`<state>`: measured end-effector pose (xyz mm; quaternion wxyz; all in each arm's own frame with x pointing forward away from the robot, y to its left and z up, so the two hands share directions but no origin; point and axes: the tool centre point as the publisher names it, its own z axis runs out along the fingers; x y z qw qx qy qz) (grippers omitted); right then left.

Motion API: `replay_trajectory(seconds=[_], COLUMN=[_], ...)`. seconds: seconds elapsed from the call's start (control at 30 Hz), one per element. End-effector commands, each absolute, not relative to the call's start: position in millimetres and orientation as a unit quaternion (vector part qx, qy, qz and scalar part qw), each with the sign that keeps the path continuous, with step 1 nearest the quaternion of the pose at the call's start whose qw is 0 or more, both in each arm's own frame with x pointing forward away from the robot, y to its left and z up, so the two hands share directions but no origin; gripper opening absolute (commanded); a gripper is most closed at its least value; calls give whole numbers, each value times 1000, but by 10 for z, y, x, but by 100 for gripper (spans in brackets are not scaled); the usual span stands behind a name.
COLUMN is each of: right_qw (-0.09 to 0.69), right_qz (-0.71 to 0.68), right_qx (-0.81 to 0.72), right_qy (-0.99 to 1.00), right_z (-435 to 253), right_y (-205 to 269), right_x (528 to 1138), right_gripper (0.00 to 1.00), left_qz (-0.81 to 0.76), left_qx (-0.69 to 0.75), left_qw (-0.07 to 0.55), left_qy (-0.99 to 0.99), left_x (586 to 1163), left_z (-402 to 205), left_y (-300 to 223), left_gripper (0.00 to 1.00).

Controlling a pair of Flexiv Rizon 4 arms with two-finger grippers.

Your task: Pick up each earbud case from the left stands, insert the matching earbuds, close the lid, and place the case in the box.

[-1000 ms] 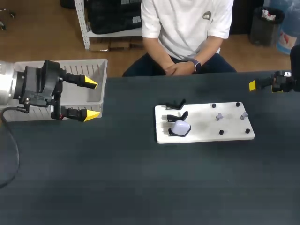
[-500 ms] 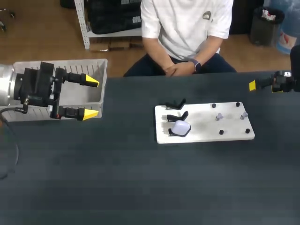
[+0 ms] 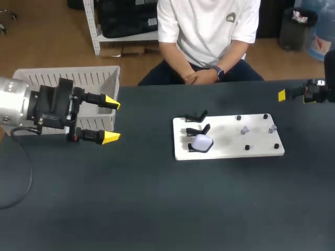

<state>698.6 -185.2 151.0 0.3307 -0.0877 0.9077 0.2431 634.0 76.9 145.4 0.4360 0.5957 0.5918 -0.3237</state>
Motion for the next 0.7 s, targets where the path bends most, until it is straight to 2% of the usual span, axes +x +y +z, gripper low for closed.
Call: replay_trajectory(seconds=[0.03,0.7], right_qw=[330,330], right_qz=[245,245], right_qx=[-89,-89], right_qy=[907,907], right_z=[1503,1503], right_y=[-1858,-1858], right_x=[6996,6996], right_gripper=[100,100], left_qz=[-325,-350], left_qx=[597,581], left_qw=[425,404], left_qy=[598,614], left_x=[6434,6478], left_z=[1315,897], left_y=[485,-466], left_gripper=[100,100])
